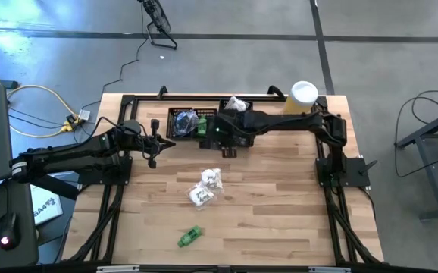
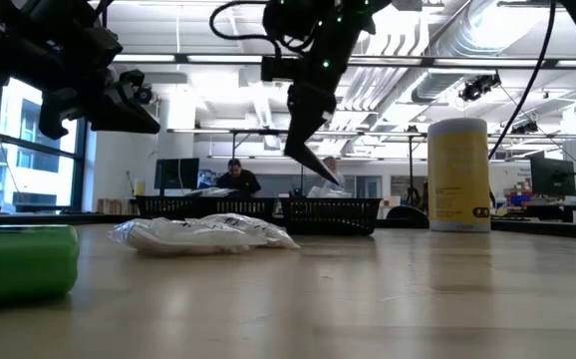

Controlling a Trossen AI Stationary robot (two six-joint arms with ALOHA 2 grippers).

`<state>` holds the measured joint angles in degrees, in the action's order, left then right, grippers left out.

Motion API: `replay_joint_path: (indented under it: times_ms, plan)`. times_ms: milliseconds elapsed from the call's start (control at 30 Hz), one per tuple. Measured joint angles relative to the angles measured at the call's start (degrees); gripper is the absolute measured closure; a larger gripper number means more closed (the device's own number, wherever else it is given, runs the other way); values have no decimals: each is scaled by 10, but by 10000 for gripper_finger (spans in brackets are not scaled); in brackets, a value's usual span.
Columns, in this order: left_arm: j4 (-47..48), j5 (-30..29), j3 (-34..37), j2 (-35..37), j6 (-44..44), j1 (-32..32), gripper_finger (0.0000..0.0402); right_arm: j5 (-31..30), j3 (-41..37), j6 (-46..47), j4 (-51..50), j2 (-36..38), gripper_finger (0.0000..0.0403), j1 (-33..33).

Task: Pick & Place Travel size toiletries
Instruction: Put the blue shave cream into the bottom black bin

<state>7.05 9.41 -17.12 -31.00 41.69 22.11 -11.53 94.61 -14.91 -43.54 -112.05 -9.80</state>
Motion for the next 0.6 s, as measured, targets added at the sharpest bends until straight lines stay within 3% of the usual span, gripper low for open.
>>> replay_joint_path:
  times_ms: [167, 433, 600]
  plan:
    - [0, 0, 0, 0, -1, 0, 401, 7, 0, -6, 13, -10, 256, -34]
    - [4, 0, 0, 0, -1, 0, 401, 56, 0, 16, 1, -16, 278, -73]
    - [4, 0, 0, 0, -1, 0, 401, 57, 0, 20, 1, -16, 235, -75]
